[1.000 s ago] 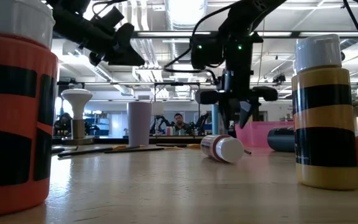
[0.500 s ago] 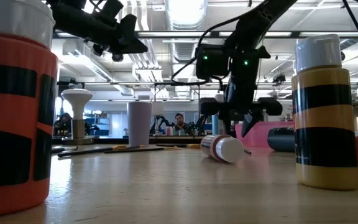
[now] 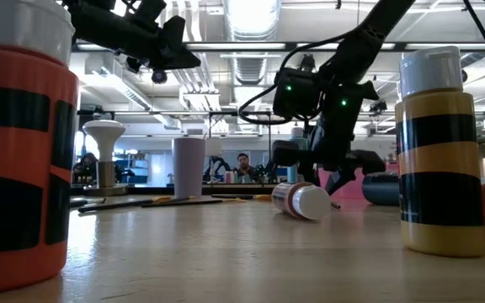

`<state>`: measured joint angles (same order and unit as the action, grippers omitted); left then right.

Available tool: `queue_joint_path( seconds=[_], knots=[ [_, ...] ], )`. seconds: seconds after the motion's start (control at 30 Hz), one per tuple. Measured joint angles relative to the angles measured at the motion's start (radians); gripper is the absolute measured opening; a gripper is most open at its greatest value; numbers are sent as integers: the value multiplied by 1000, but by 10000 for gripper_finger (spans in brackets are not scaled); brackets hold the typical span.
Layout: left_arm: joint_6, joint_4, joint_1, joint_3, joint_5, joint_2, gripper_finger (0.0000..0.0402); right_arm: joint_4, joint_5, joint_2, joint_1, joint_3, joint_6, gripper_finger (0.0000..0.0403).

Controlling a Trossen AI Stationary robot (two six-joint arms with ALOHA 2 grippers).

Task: Pick & Place Paint Supplies
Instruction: Put the gold black paint brush into the purple cup

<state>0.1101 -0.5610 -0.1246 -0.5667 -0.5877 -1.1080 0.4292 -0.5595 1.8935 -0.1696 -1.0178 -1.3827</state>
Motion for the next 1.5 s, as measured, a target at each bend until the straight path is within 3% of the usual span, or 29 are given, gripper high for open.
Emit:
queue_joint_path(
  seconds=[0.3,0.73,1.13,1.5],
  knots=[
    [0,0,0,0,1,0,94,-2,-3,-2,8,17,6,119],
    [0,1,0,0,1,0,94,6,-11,-1,8,18,21,148],
    [0,1,1,0,0,0,94,20,-8,0,33,19,19,117],
    [0,2,1,0,0,0,94,27,0,0,50,19,3,127]
  ],
)
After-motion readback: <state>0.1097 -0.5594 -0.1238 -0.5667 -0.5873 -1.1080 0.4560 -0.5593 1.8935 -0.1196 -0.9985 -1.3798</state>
